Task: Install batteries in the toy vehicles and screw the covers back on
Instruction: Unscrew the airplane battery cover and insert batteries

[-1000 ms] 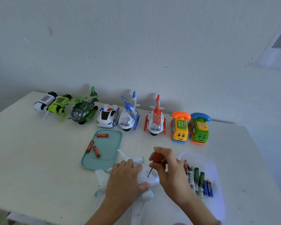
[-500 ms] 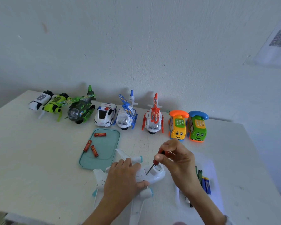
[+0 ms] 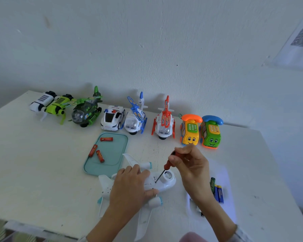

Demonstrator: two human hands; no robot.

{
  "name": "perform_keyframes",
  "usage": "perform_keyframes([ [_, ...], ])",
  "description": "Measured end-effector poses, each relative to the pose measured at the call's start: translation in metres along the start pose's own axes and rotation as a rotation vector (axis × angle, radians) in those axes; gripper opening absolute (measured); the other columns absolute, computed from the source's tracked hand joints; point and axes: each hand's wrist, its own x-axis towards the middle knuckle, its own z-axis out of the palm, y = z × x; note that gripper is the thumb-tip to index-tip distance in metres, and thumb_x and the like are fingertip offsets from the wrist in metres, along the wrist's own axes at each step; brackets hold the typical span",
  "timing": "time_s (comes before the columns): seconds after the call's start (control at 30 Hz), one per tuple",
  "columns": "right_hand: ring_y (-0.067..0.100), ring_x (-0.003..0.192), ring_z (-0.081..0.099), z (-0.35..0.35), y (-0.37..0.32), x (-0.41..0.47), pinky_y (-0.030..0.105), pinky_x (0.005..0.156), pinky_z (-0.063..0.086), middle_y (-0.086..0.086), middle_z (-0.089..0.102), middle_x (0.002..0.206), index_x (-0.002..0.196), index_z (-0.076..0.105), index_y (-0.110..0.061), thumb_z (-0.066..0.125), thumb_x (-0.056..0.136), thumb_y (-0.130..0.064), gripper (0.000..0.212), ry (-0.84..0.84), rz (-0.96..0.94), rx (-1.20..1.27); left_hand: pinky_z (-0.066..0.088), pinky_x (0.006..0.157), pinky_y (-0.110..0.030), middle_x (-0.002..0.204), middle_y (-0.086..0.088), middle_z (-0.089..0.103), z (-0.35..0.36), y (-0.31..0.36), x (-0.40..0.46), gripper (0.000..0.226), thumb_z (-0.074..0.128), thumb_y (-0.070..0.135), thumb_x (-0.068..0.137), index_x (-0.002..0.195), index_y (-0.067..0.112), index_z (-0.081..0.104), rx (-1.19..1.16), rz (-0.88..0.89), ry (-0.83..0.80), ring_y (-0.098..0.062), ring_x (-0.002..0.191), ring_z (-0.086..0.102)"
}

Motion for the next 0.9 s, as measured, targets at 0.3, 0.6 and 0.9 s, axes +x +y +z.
perform_keyframes([
  [0.3, 0.03, 0.077, 0.067, -0.002, -0.002, -0.003, 0.034, 0.073, 0.054, 0.006, 0.065, 0.089, 0.084, 0.062, -0.024, 0.077, 0.077, -0.022, 0.017, 0.024, 0.009, -0.041, 0.031, 0.093, -0.028, 0.113, 0.012, 0.05, -0.011, -0.001, -0.002, 0.07, 0.032, 0.077, 0.076, 0.129, 0.035, 0.05, 0.003, -0.033, -0.144, -0.011, 0.104, 0.044],
  [0.6, 0.029, 0.077, 0.068, -0.002, 0.004, -0.009, 0.032, 0.069, 0.054, 0.013, 0.063, 0.098, 0.094, 0.059, -0.009, 0.062, 0.086, 0.002, 0.014, 0.08, 0.025, 0.055, 0.031, 0.092, -0.028, 0.112, 0.012, 0.053, -0.014, -0.001, 0.003, 0.063, 0.046, 0.074, 0.078, 0.127, 0.035, 0.053, -0.035, -0.058, -0.134, -0.011, 0.104, 0.045],
  [0.9, 0.036, 0.072, 0.064, 0.012, 0.003, -0.003, 0.039, 0.075, 0.056, 0.01, 0.066, 0.088, 0.086, 0.061, -0.021, 0.048, 0.085, -0.002, 0.024, 0.061, -0.005, 0.059, 0.031, 0.093, -0.026, 0.112, 0.014, 0.052, -0.013, 0.001, 0.003, 0.066, 0.044, 0.075, 0.077, 0.129, 0.035, 0.051, -0.017, -0.073, -0.128, -0.009, 0.105, 0.045],
])
